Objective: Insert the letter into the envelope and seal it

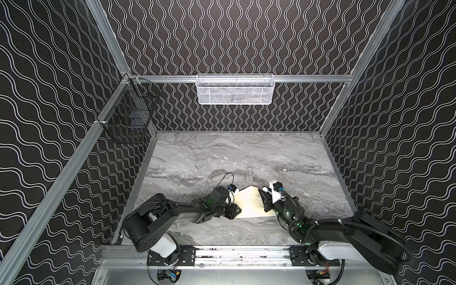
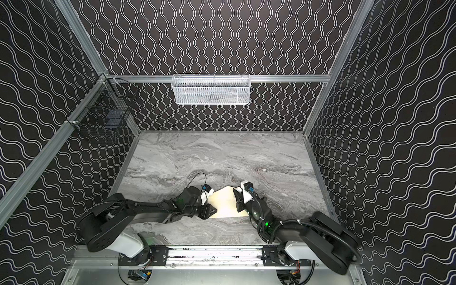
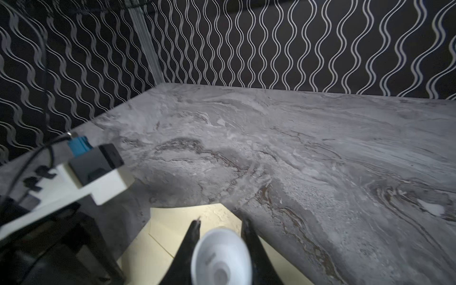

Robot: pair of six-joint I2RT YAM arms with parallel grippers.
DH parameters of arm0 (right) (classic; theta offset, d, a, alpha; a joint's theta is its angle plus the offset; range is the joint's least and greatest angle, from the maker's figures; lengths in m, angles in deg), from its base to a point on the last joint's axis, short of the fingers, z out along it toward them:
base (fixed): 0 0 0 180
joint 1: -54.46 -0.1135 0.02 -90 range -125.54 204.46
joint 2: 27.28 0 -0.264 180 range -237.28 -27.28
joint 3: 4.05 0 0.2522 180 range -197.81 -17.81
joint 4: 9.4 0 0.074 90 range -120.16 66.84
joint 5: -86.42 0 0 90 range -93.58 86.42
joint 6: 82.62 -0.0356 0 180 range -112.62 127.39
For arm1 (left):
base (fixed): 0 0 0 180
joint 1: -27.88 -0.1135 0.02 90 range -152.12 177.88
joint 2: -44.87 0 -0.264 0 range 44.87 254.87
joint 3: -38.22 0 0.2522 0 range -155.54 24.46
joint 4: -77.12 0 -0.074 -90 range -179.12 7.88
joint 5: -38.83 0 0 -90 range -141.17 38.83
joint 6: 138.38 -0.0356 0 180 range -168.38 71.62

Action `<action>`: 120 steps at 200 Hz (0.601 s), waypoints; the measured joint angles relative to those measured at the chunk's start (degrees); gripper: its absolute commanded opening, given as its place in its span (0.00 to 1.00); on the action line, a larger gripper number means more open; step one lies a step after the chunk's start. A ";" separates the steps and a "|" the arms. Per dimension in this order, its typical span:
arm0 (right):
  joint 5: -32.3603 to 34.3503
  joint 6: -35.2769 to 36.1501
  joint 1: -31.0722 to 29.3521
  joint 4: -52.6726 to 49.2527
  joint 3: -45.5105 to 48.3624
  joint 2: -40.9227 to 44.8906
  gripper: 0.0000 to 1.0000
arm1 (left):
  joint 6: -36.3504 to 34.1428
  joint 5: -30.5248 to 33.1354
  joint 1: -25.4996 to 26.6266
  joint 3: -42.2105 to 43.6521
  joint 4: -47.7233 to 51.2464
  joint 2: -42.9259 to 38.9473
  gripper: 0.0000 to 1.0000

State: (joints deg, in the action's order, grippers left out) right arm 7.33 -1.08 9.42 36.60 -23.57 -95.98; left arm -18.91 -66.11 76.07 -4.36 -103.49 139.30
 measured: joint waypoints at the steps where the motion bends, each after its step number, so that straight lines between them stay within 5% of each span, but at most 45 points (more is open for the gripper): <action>1: -0.22 -0.11 0.09 -0.22 0.00 0.28 0.00 | -0.04 0.09 0.02 -0.09 0.31 -0.17 0.43; 57: -14.75 -7.69 5.16 -23.15 -2.56 23.41 0.00 | -5.60 1.01 1.68 -6.32 7.02 -11.21 0.51; 68: -16.20 -9.75 6.05 -25.18 -2.14 26.27 0.00 | -7.82 0.63 3.43 -5.60 6.23 -14.47 0.58; 120: -25.42 -14.99 7.61 -29.81 -5.79 26.40 0.00 | -16.44 1.20 9.20 -5.64 2.78 -18.67 0.61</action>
State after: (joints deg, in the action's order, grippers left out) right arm -18.09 -16.08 17.03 6.79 -29.36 -69.58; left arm -35.35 -64.91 85.27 -10.00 -100.72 120.63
